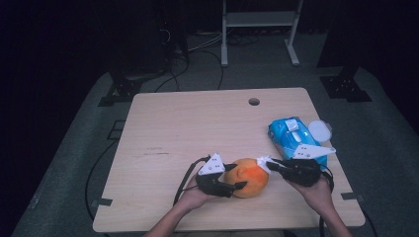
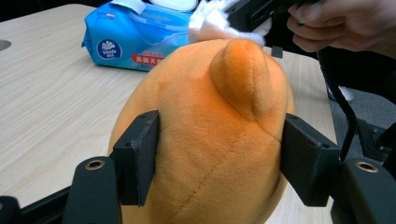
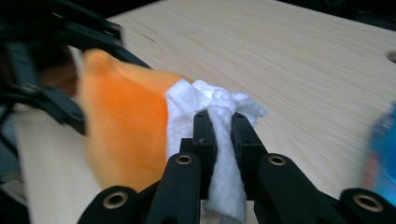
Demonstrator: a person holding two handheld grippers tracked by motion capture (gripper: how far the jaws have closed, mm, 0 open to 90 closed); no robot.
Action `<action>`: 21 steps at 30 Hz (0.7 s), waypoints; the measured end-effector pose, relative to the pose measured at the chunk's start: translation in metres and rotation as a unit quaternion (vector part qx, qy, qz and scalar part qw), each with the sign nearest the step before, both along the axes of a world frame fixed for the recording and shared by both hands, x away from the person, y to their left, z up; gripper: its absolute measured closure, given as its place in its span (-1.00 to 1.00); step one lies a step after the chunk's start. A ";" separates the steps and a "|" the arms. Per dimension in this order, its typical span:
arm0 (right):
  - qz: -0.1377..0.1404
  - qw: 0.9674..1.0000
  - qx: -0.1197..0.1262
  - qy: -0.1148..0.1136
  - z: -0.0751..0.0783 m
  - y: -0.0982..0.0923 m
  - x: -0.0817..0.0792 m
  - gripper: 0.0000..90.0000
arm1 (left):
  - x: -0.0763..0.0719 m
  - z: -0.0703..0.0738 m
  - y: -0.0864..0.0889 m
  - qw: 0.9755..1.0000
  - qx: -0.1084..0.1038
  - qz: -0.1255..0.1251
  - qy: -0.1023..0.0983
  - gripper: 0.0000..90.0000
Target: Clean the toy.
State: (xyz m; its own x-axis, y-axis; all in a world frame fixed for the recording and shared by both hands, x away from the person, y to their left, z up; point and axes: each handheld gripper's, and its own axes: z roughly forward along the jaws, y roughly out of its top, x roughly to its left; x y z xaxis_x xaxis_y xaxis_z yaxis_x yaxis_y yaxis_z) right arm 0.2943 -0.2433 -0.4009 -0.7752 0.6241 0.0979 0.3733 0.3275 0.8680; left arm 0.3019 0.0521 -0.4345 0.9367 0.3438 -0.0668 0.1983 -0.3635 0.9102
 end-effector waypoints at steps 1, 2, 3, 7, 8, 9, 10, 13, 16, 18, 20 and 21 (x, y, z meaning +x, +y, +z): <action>0.015 1.000 0.005 -0.005 0.002 0.003 -0.002 0.82 | 0.000 0.000 0.000 1.000 0.000 0.001 0.001 -0.23; 0.017 1.000 0.001 -0.009 0.003 0.006 -0.003 0.82 | 0.001 0.000 0.002 1.000 -0.001 0.002 0.004 -0.23; 0.014 1.000 -0.010 -0.018 0.004 0.009 -0.004 0.82 | 0.002 0.000 0.003 1.000 -0.003 0.003 0.007 -0.23; -0.013 1.000 -0.024 -0.011 -0.003 -0.001 0.003 0.82 | 0.007 0.000 0.010 0.999 -0.018 0.013 0.026 -0.24; -0.023 0.999 -0.024 -0.005 -0.006 -0.005 0.006 0.82 | 0.008 -0.001 0.012 0.999 -0.023 0.016 0.029 -0.24; -0.030 0.999 -0.020 0.004 -0.008 -0.008 0.007 0.82 | 0.009 0.000 0.013 0.999 -0.024 0.019 0.031 -0.25; -0.030 0.999 -0.018 0.007 -0.008 -0.009 0.008 0.82 | 0.010 0.000 0.013 0.999 -0.024 0.019 0.032 -0.25; -0.014 1.000 -0.011 -0.004 -0.002 0.000 0.003 0.82 | 0.009 0.001 0.009 0.999 -0.021 0.022 0.028 -0.26; 0.016 1.000 -0.007 -0.018 0.006 0.017 -0.005 0.82 | 0.005 0.002 0.003 0.999 -0.011 0.024 0.019 -0.28; 0.029 0.999 -0.007 -0.026 0.010 0.027 -0.009 0.83 | 0.002 0.002 -0.001 1.000 -0.005 0.025 0.011 -0.29; 0.046 0.998 -0.002 -0.033 0.014 0.037 -0.014 0.83 | 0.000 0.003 -0.004 1.000 0.000 0.023 0.005 -0.30; 0.055 0.998 0.002 -0.035 0.016 0.042 -0.017 0.83 | -0.001 0.003 -0.005 1.000 0.001 0.023 0.003 -0.30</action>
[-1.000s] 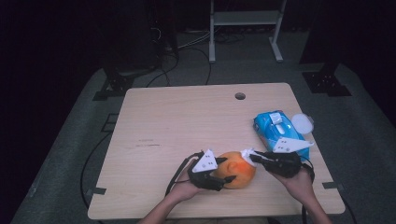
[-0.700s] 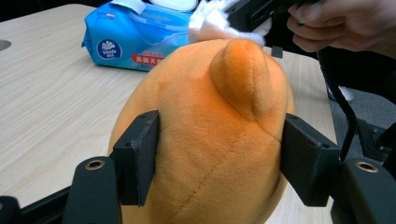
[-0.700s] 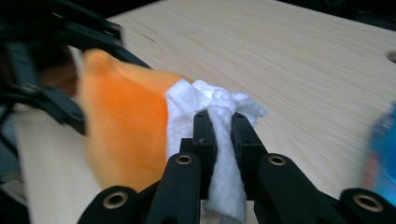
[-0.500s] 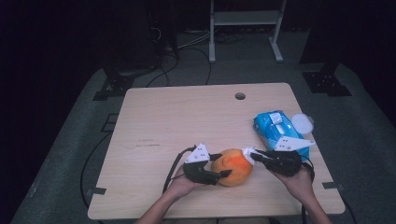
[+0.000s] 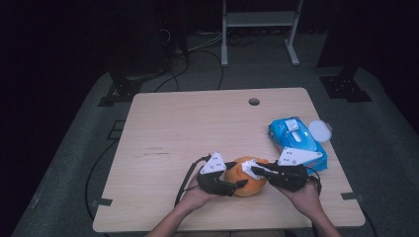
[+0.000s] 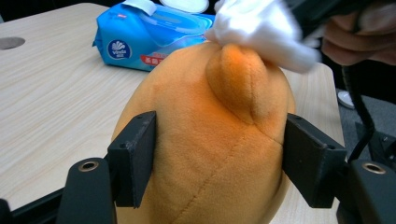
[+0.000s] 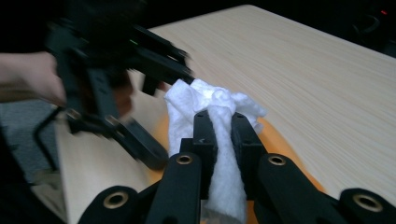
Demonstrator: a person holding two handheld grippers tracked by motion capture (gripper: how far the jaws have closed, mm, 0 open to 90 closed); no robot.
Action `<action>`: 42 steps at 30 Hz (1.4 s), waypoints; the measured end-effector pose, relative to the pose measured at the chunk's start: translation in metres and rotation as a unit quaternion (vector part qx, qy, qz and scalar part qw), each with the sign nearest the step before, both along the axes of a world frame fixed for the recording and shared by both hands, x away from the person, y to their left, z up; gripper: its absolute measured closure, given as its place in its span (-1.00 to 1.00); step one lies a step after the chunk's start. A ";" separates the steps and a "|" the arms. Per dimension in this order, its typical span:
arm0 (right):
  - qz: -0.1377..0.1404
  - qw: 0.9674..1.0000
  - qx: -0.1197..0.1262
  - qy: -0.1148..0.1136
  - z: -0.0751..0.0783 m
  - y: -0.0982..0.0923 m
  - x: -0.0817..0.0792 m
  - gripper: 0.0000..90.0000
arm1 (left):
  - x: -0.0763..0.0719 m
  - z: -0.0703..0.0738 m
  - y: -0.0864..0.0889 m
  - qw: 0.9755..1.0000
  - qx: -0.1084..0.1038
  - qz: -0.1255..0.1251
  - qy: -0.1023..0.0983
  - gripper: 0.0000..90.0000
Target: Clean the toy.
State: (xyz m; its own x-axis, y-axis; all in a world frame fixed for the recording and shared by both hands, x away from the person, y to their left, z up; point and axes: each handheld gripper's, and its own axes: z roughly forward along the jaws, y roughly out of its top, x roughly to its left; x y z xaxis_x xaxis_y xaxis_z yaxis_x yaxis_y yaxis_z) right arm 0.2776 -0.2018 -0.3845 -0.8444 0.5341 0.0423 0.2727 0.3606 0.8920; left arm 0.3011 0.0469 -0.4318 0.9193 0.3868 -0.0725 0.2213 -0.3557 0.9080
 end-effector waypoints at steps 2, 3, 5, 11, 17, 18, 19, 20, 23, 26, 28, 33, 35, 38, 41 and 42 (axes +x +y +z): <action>0.013 1.000 -0.003 -0.009 0.003 0.010 -0.006 0.83 | -0.001 0.000 -0.004 1.000 0.003 0.000 -0.002 -0.31; 0.017 1.000 -0.015 -0.018 0.004 0.017 -0.009 0.83 | -0.001 0.000 -0.004 1.000 0.003 0.000 -0.002 -0.32; 0.017 0.999 -0.032 -0.032 0.004 0.024 -0.010 0.83 | -0.003 0.000 -0.005 1.000 0.005 0.005 -0.002 -0.32; -0.002 0.998 -0.053 -0.046 0.003 0.019 -0.008 0.83 | -0.001 -0.001 -0.002 1.000 0.001 0.000 0.000 -0.31; -0.047 0.998 -0.048 -0.019 -0.007 -0.012 0.007 0.83 | 0.001 0.000 0.001 1.000 -0.003 -0.022 -0.006 -0.52; -0.049 0.998 -0.044 -0.013 -0.009 -0.015 0.008 0.83 | 0.002 0.002 0.002 1.000 0.005 -0.027 -0.007 -0.52; -0.054 0.998 -0.044 -0.011 -0.010 -0.018 0.008 0.83 | 0.003 0.002 0.004 1.000 0.008 -0.028 -0.008 -0.67; -0.046 0.998 -0.032 -0.006 -0.009 -0.019 0.008 0.83 | 0.007 0.001 0.007 1.000 0.005 -0.027 -0.001 -0.79; -0.031 0.999 -0.021 -0.003 -0.008 -0.013 0.007 0.83 | 0.009 -0.004 0.003 0.999 0.009 -0.044 0.014 -0.80; -0.021 1.000 -0.015 -0.008 -0.004 -0.004 0.006 0.83 | 0.002 0.000 0.002 0.998 0.018 -0.048 -0.028 -0.40; -0.027 1.000 -0.002 -0.013 -0.001 -0.001 0.006 0.83 | 0.000 0.011 0.006 0.997 0.024 -0.042 -0.057 -0.22; -0.042 0.998 0.043 0.004 -0.002 0.001 0.016 0.83 | -0.003 0.025 0.017 0.993 0.054 0.005 -0.109 -0.13; -0.043 0.998 0.039 0.011 -0.007 0.004 0.021 0.82 | -0.002 0.020 0.016 0.990 0.082 0.016 -0.110 -0.14; -0.037 0.999 0.019 0.030 -0.020 0.007 0.027 0.82 | 0.000 0.012 0.015 0.994 0.076 -0.001 -0.072 -0.28; -0.030 0.999 0.010 0.040 -0.023 0.003 0.026 0.82 | 0.001 0.014 0.019 0.997 0.056 -0.045 -0.033 -0.36; -0.029 0.999 0.004 0.039 -0.023 0.001 0.024 0.82 | 0.002 0.014 0.020 0.997 0.050 -0.060 -0.023 -0.35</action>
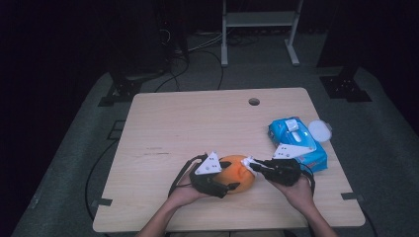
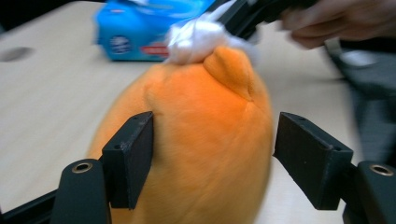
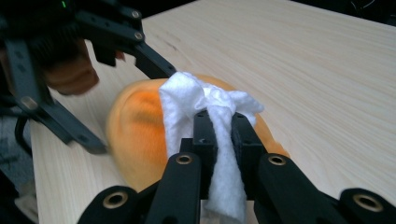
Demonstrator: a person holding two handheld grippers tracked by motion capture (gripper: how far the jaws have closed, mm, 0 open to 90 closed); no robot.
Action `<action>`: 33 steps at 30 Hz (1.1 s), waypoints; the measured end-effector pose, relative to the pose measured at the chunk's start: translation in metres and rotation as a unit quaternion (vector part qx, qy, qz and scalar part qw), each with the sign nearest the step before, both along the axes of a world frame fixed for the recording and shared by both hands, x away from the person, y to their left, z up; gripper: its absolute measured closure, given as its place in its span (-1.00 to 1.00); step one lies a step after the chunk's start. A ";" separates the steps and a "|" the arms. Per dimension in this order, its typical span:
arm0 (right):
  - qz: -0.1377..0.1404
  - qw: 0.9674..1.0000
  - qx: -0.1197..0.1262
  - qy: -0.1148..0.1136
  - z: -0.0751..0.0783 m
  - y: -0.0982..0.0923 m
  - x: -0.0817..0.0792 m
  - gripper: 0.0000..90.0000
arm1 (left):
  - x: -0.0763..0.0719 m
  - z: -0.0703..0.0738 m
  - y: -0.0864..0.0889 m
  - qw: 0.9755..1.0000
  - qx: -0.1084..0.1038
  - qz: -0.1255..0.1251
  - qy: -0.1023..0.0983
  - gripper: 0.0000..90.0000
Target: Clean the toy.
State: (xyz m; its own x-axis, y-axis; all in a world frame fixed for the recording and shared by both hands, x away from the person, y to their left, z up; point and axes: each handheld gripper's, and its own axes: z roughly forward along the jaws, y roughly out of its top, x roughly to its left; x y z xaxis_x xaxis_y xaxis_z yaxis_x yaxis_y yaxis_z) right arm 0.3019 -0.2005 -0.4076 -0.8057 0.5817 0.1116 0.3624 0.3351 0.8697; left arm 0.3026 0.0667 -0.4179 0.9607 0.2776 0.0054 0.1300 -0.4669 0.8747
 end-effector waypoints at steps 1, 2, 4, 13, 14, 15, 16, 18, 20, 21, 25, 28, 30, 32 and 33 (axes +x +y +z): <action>0.000 1.000 -0.004 0.001 -0.001 -0.002 -0.001 0.82 | -0.001 0.000 0.000 1.000 0.002 -0.014 0.008 -0.34; -0.001 1.000 -0.007 0.000 -0.002 -0.003 -0.003 0.82 | -0.002 -0.001 -0.001 1.000 0.007 -0.024 0.005 -0.33; -0.005 1.000 -0.013 -0.004 -0.003 -0.005 -0.005 0.82 | -0.005 -0.002 -0.003 0.999 0.014 -0.037 0.002 -0.31; 0.014 1.000 -0.026 0.010 -0.008 -0.007 -0.010 0.82 | -0.006 0.006 0.001 0.996 -0.022 -0.085 0.025 -0.38; 0.026 0.999 -0.026 0.013 -0.010 -0.008 -0.012 0.82 | -0.005 0.007 0.002 0.996 -0.027 -0.077 0.022 -0.43; 0.031 0.999 -0.026 0.016 -0.011 -0.009 -0.014 0.82 | -0.004 0.009 0.002 0.997 -0.031 -0.068 0.019 -0.46; 0.036 0.999 -0.028 0.017 -0.012 -0.009 -0.016 0.82 | -0.003 0.009 0.002 0.998 -0.033 -0.060 0.015 -0.49; 0.051 0.998 -0.029 0.016 -0.014 -0.010 -0.020 0.82 | -0.002 0.010 0.002 0.998 -0.035 -0.050 0.008 -0.53; 0.064 0.997 -0.032 0.014 -0.015 -0.009 -0.025 0.82 | 0.000 0.007 -0.003 0.999 -0.028 -0.038 0.000 -0.56; 0.068 0.997 -0.033 0.014 -0.015 -0.009 -0.027 0.82 | 0.000 0.006 -0.006 0.999 -0.024 -0.039 0.003 -0.58; 0.074 0.997 -0.032 0.011 -0.015 -0.010 -0.030 0.82 | 0.001 -0.004 -0.015 0.999 0.008 -0.036 0.005 -0.65; 0.071 0.997 -0.030 0.013 -0.016 -0.012 -0.030 0.82 | 0.003 -0.008 -0.016 1.000 0.004 -0.025 0.014 -0.65; 0.071 0.997 -0.020 0.020 -0.016 -0.017 -0.028 0.82 | 0.003 -0.012 -0.018 1.000 0.004 -0.024 0.015 -0.65; 0.069 0.997 -0.012 0.026 -0.018 -0.021 -0.027 0.82 | 0.002 -0.015 -0.020 1.000 0.009 -0.022 0.020 -0.63; 0.069 0.997 -0.012 0.026 -0.018 -0.021 -0.027 0.82 | 0.002 -0.015 -0.020 1.000 0.009 -0.022 0.020 -0.55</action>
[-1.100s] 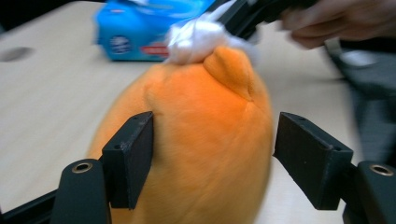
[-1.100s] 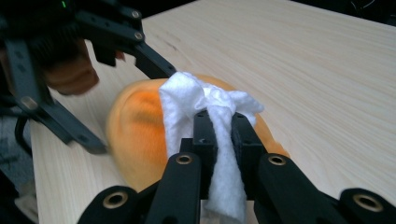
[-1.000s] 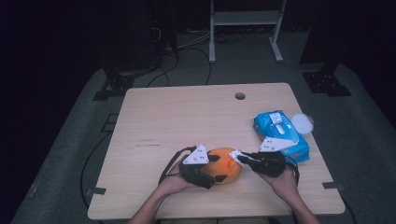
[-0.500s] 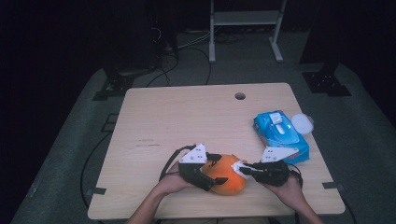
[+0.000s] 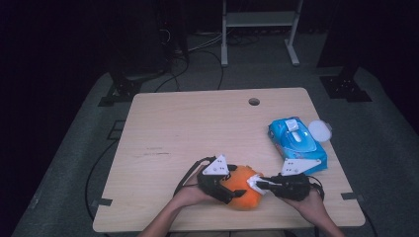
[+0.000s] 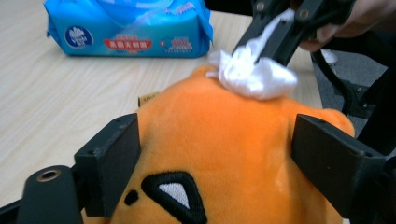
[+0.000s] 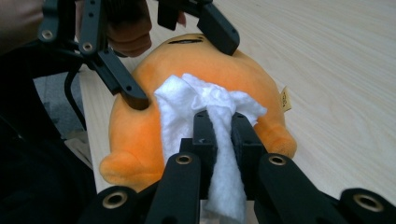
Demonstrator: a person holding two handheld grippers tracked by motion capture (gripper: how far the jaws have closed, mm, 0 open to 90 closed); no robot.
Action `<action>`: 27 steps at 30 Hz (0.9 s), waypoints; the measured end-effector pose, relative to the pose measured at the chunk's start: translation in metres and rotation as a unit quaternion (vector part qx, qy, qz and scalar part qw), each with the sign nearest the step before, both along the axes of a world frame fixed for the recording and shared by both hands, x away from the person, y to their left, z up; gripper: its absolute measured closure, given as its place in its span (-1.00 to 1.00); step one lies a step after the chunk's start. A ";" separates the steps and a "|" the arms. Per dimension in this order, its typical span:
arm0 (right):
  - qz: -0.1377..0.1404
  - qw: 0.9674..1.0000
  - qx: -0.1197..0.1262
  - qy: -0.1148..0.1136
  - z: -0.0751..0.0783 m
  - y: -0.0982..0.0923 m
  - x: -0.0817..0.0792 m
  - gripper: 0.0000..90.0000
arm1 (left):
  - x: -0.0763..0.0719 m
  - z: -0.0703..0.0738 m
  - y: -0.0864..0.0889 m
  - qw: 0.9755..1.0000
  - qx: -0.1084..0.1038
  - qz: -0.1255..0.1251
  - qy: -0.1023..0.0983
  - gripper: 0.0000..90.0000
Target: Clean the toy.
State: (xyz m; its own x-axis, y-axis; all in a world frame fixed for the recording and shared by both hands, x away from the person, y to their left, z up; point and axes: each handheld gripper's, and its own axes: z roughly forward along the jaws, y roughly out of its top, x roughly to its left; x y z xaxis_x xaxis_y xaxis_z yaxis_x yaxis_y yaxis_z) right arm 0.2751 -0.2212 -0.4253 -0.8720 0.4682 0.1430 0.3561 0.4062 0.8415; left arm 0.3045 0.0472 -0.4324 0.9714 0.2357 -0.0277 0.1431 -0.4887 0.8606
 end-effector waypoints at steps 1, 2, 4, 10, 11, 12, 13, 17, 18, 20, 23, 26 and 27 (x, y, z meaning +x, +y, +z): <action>0.000 1.000 0.002 0.003 -0.001 -0.002 0.000 0.82 | -0.001 0.000 -0.001 1.000 0.007 0.002 0.000 -0.55; -0.003 1.000 0.006 0.004 -0.001 -0.005 -0.001 0.82 | -0.003 0.003 -0.001 1.000 0.018 0.011 -0.005 -0.32; -0.008 1.000 0.009 0.002 0.000 -0.007 -0.001 0.81 | -0.003 0.004 -0.002 1.000 0.019 0.015 -0.007 -0.18; -0.020 0.999 0.026 -0.004 0.004 -0.016 0.000 0.81 | -0.010 0.016 -0.004 0.999 0.000 0.036 -0.018 0.18; -0.020 0.999 0.028 -0.005 0.005 -0.016 0.000 0.82 | -0.011 0.017 -0.004 0.999 -0.002 0.037 -0.023 0.20; -0.021 0.999 0.029 -0.007 0.006 -0.017 0.001 0.82 | -0.012 0.019 -0.004 0.999 -0.003 0.040 -0.030 0.21; -0.022 0.999 0.034 -0.007 0.007 -0.017 0.001 0.82 | -0.013 0.020 -0.004 0.998 -0.001 0.041 -0.036 0.24; -0.023 0.999 0.037 -0.007 0.008 -0.017 0.003 0.82 | -0.011 0.022 0.001 0.997 -0.002 0.054 -0.047 0.31; -0.024 0.999 0.037 -0.007 0.008 -0.017 0.003 0.82 | -0.010 0.022 0.002 0.997 -0.003 0.057 -0.048 0.33; -0.026 0.999 0.037 -0.007 0.008 -0.017 0.003 0.82 | -0.009 0.023 0.004 0.997 -0.004 0.059 -0.048 0.36; -0.032 0.999 0.041 -0.004 0.008 -0.019 0.004 0.82 | -0.006 0.018 0.006 0.997 0.011 0.060 -0.051 0.32; -0.034 0.999 0.037 -0.001 0.006 -0.020 0.006 0.82 | -0.005 0.018 0.003 0.997 0.008 0.065 -0.032 -0.06; -0.032 0.999 0.034 -0.001 0.005 -0.020 0.006 0.82 | -0.004 0.019 0.003 0.997 0.009 0.069 -0.031 -0.29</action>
State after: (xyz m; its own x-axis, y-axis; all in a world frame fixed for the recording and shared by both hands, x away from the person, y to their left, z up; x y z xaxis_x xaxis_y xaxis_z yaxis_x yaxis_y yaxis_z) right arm 0.2808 -0.2407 -0.4199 -0.8411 0.5117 0.1750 0.3783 0.3255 0.8666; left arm 0.3009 0.0502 -0.4132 0.9292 0.3678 0.0376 0.1564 -0.4831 0.8615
